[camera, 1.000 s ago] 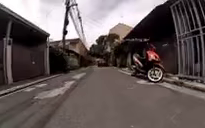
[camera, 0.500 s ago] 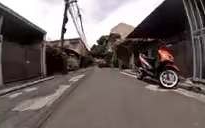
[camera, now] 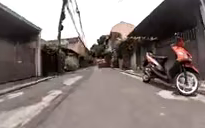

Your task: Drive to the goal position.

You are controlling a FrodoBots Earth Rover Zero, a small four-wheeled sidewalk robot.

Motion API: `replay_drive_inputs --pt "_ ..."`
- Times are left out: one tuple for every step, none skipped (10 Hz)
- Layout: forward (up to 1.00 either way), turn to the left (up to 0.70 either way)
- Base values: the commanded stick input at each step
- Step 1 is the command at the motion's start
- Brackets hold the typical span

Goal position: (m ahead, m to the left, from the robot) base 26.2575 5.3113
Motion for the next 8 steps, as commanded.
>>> replay_drive_inputs --pt "1.00 0.00" --pt "1.00 0.00" --pt "1.00 0.00" --pt "1.00 0.00" --pt "1.00 0.00" --pt "1.00 0.00" --pt "1.00 0.00" --pt "1.00 0.00"
